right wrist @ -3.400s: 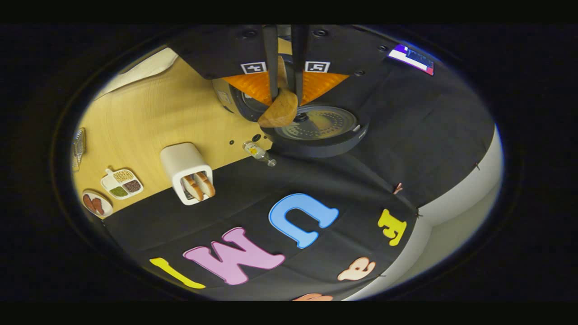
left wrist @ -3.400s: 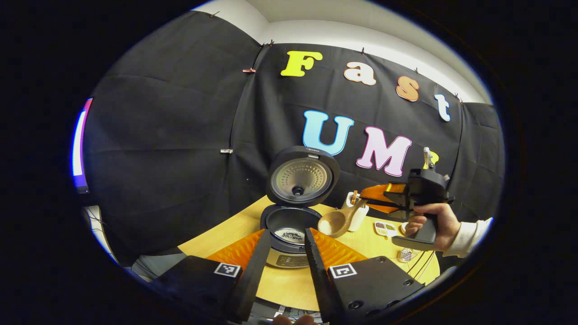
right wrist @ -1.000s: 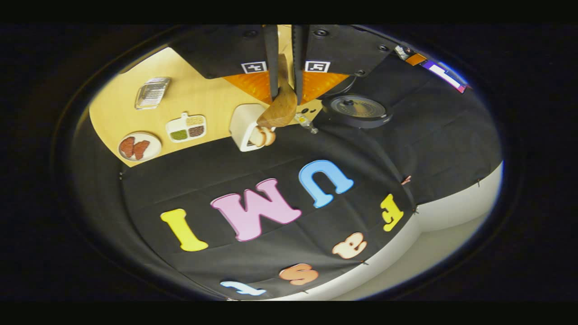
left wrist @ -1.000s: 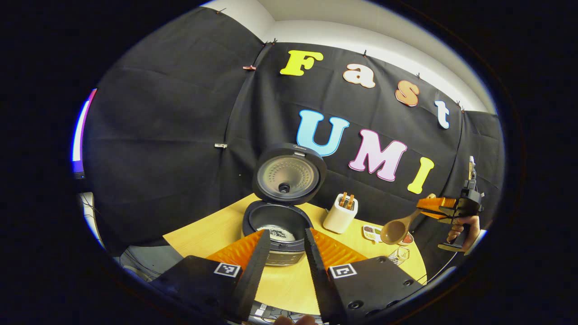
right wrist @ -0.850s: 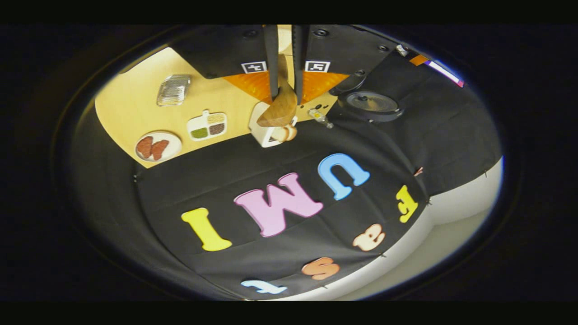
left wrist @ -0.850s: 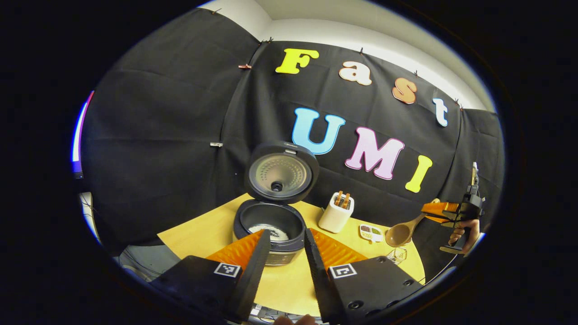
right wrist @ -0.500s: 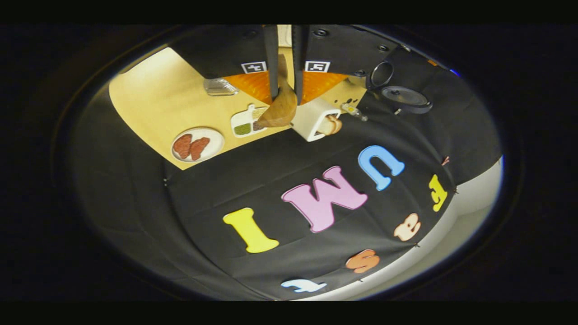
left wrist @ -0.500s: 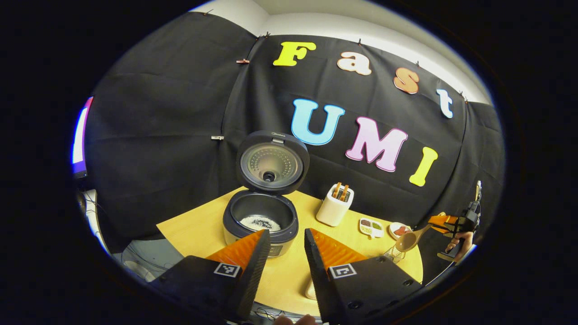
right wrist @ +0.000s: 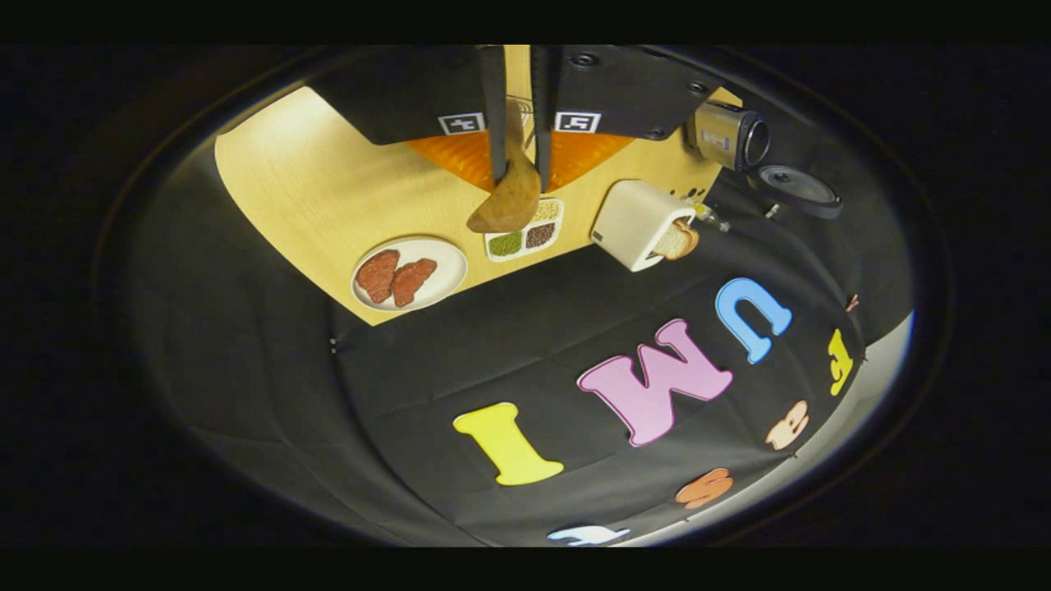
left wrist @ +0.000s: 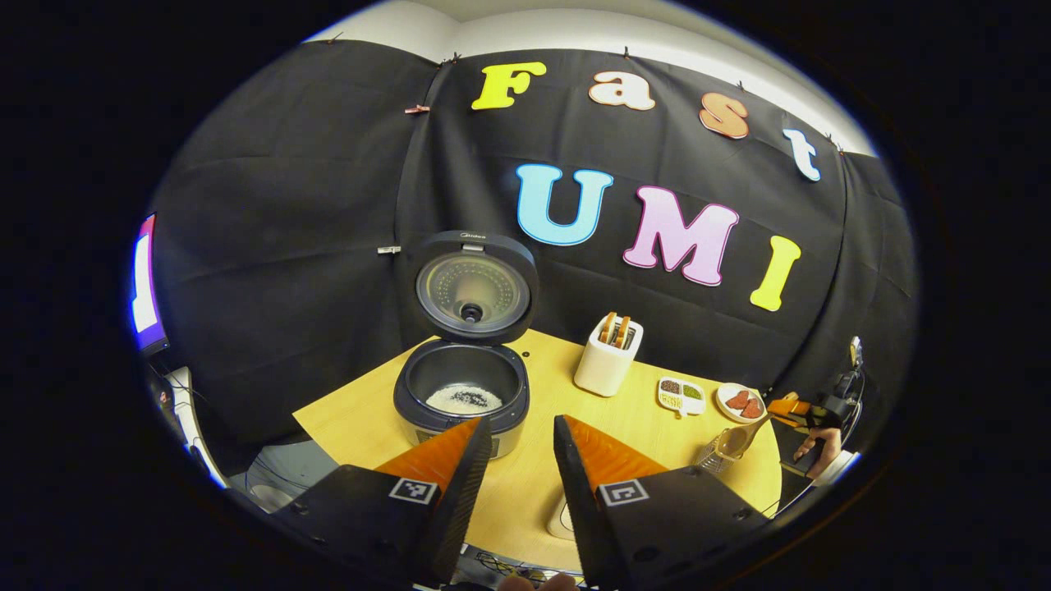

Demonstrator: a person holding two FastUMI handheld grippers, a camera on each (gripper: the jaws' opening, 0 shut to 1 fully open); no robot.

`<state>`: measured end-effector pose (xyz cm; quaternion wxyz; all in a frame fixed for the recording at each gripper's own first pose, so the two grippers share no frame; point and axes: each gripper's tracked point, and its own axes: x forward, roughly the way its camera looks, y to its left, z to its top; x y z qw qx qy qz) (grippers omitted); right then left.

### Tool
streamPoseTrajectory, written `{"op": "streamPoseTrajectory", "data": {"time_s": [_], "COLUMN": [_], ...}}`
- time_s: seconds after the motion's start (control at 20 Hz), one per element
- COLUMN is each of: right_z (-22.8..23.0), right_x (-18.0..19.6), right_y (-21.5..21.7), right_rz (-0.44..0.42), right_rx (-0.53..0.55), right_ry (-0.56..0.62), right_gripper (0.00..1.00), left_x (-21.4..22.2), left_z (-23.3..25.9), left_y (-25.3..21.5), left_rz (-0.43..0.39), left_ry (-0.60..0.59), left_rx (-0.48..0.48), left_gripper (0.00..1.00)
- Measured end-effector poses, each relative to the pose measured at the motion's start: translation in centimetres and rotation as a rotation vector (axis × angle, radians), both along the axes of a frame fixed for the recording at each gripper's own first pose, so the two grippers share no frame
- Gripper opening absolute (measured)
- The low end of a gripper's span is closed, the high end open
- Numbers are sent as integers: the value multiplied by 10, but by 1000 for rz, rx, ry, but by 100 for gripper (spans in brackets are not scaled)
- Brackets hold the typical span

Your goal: Close the left gripper, press the button to open the rice cooker; take a wooden spoon from the chopstick holder with the right hand, scoop a spoonful of rice and pour it into the rice cooker, then put the wooden spoon back into the chopstick holder.

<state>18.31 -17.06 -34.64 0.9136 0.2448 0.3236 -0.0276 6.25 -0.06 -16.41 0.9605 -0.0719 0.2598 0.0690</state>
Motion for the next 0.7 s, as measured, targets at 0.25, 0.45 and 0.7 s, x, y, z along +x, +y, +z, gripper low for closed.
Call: {"op": "streamPoseTrajectory", "data": {"time_s": [0.25, 0.45, 0.7], "right_z": [-32, -47, -49], "right_x": [-1, 3, 0], "right_y": [-3, -16, -30], "right_rz": [-10, -57, -125], "right_rx": [10, 90, 197], "right_ry": [42, 61, 71], "right_gripper": [21, 12, 31], "left_x": [0, 1, 9], "left_z": [-4, -7, -7], "left_y": [-4, -9, -22], "left_rz": [1, 0, -29], "left_ry": [19, 29, 27], "left_rx": [13, 11, 18], "left_gripper": [57, 57, 57]}}
